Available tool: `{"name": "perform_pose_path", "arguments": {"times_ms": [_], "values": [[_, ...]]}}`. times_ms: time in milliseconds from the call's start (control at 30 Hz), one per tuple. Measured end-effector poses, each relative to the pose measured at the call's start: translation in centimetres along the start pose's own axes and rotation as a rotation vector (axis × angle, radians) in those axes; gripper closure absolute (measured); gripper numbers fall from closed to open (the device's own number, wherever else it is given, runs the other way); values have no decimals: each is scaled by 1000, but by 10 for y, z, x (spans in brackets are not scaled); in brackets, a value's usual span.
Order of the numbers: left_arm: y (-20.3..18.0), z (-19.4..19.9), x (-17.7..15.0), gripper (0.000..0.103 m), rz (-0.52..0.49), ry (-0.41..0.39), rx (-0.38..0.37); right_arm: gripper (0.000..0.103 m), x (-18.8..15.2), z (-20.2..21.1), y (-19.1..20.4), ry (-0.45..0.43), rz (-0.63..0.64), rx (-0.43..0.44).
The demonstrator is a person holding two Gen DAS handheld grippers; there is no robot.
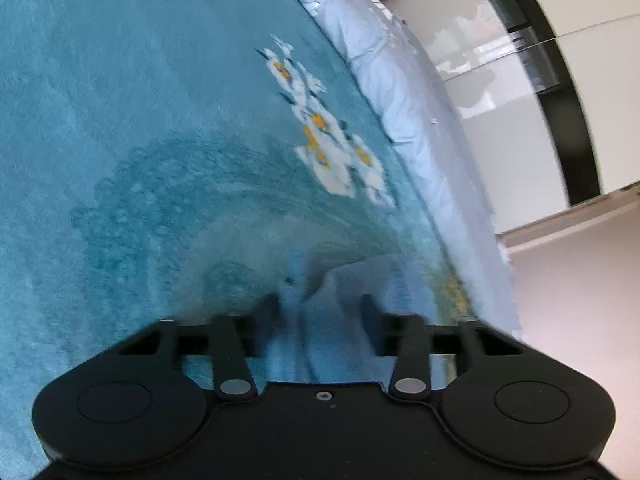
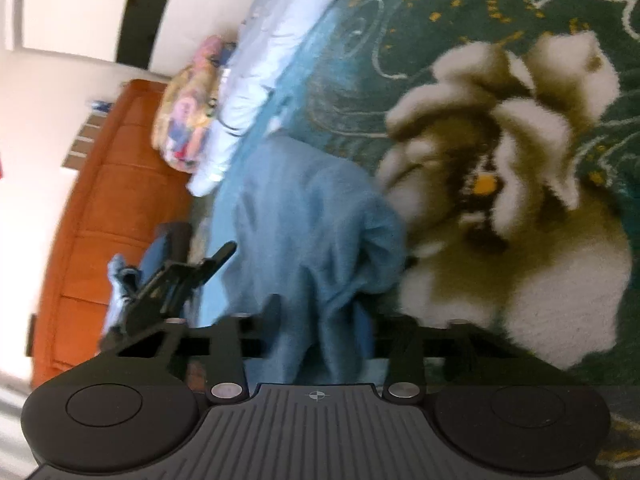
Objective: Fold clothes
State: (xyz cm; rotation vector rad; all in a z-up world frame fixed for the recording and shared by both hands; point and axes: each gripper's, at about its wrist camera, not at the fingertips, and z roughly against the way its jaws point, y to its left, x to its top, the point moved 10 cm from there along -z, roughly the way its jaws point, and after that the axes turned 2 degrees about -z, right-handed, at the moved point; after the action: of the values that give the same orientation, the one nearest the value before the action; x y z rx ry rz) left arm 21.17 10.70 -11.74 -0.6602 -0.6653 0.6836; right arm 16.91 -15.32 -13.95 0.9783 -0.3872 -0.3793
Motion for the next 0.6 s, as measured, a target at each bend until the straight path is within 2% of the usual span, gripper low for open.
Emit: {"name": "perform_pose_path", "arguments": {"times_ms": [100,267,467,600], "values": [[1,11,-4,87,8,-36,-8,82,3,3,1,13,35,-3],[-6,47,-31,88,-31,-80,-14,83,19,21,8,-16,201,-64],[1,90,-84,88,-14,-90,-33,83,56,52,-2,-75,235,-121],[9,94,-96,87,-5,-81,-28,83,65,56,-5,-80,264,-156]]}}
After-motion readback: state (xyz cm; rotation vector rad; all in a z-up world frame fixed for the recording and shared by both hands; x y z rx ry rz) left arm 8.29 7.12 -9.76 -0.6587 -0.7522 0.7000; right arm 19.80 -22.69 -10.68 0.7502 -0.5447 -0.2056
